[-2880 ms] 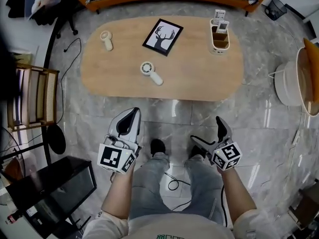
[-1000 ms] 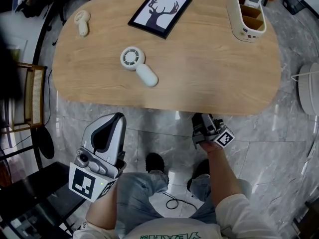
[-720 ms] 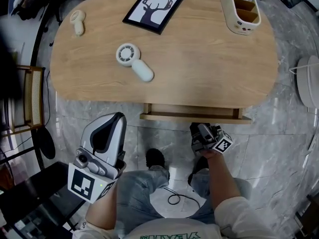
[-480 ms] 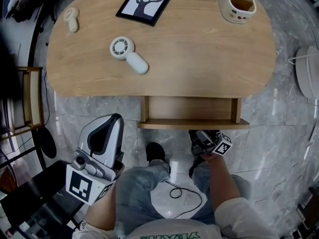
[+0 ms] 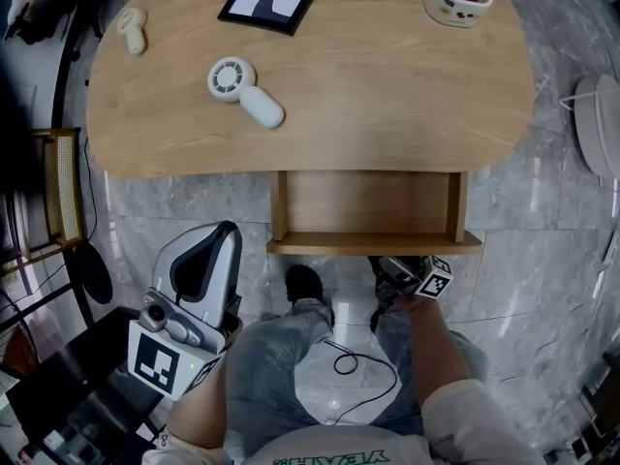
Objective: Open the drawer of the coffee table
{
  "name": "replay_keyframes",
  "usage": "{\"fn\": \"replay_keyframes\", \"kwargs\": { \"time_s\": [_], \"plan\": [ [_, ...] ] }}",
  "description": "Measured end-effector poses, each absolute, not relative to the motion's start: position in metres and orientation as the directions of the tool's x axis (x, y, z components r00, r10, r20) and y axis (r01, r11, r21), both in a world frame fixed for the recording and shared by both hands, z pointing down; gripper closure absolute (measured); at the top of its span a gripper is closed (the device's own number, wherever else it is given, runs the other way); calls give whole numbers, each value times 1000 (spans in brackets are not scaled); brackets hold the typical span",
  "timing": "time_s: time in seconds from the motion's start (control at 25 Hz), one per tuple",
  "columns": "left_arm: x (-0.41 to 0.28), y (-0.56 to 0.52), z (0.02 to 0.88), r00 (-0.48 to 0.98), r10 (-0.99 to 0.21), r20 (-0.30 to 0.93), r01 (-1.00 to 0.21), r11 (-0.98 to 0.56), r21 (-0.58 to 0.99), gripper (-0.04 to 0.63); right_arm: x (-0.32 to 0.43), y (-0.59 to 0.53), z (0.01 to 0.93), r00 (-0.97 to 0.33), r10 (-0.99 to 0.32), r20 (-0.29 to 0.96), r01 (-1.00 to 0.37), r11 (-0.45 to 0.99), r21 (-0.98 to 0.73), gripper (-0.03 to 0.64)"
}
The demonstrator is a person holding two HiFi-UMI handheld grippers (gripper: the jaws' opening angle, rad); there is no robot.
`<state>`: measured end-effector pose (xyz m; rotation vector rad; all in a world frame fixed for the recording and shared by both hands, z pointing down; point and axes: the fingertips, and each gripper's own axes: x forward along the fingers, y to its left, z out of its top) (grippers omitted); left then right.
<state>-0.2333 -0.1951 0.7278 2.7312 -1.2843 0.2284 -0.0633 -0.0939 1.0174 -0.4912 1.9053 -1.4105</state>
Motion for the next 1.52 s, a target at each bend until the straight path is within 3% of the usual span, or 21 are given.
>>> {"fn": "replay_keyframes", "kwargs": {
  "time_s": [0.16,0.36,0.56,0.8,0.92,1.08,1.32,1.52],
  "plan": [
    [-234,-185,728,640,-740,206,-764,-641,70,597,-65,-94,1013,-684,-669,-292,102,309,-946,183],
    [-244,-188,715,609,-766,204,-789,-612,58,597,-61,-79,1031,-681,-716,-153,29,182,-983,198],
    [-247,-182,704,605,-767,212,-793,-605,74,597,-61,-78,1024,-686,-721,-104,4,139,-990,216],
    [-249,-178,663,590,-774,229,-805,-585,97,597,-65,-38,989,-800,-599,31,-85,63,-994,222],
    [-249,-186,621,581,-787,207,-813,-571,113,597,-65,-22,927,-872,-489,21,-86,111,-990,222],
    [-244,-197,548,588,-790,172,-809,-574,129,597,-48,-46,805,-905,-426,24,-168,303,-938,222],
    [-242,-231,429,584,-805,108,-812,-574,108,597,-12,-171,571,-856,-514,56,-432,652,-623,222],
    [-242,-237,330,573,-817,63,-818,-564,112,597,20,-218,380,-772,-633,60,-619,727,-297,222]
  ]
}}
